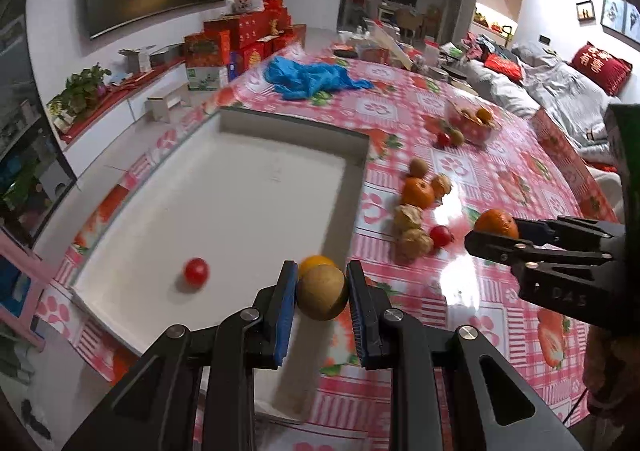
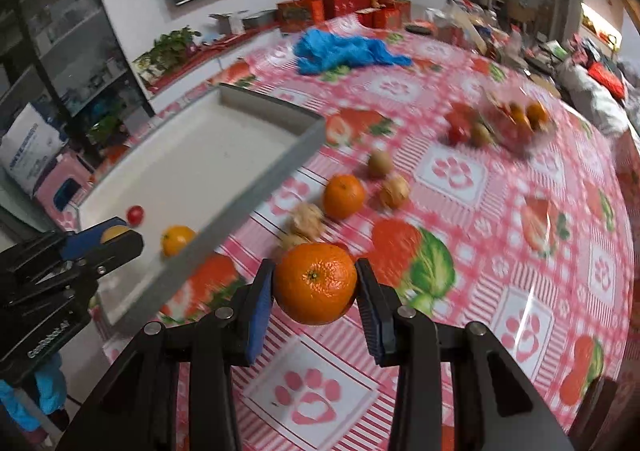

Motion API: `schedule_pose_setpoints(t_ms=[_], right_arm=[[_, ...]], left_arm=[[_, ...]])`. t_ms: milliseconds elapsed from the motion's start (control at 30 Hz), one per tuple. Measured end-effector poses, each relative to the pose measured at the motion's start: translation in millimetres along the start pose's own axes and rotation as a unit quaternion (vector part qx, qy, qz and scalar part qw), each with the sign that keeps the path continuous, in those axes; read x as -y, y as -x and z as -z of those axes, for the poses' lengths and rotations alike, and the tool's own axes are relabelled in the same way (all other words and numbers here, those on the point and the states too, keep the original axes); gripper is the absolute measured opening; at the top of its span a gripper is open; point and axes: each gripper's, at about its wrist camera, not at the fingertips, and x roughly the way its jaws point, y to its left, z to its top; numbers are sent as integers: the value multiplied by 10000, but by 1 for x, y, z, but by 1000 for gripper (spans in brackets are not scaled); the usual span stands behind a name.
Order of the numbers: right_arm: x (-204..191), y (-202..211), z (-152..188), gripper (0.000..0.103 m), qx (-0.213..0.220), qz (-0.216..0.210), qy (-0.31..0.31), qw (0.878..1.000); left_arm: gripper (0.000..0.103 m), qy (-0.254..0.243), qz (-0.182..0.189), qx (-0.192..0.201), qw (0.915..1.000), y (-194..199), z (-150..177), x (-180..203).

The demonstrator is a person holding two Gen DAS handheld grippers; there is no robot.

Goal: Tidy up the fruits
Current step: 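Carry the kiwi in the left tool and orange in the right tool over the tray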

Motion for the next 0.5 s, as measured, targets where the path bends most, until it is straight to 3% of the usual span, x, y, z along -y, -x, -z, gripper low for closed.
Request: schedule_pose_setpoints(t_ms=[500], right_arm=[[-58, -7, -48, 43, 88, -323, 467, 9983]], left_arm=[[26, 397, -230, 141, 9988, -4, -6, -46]])
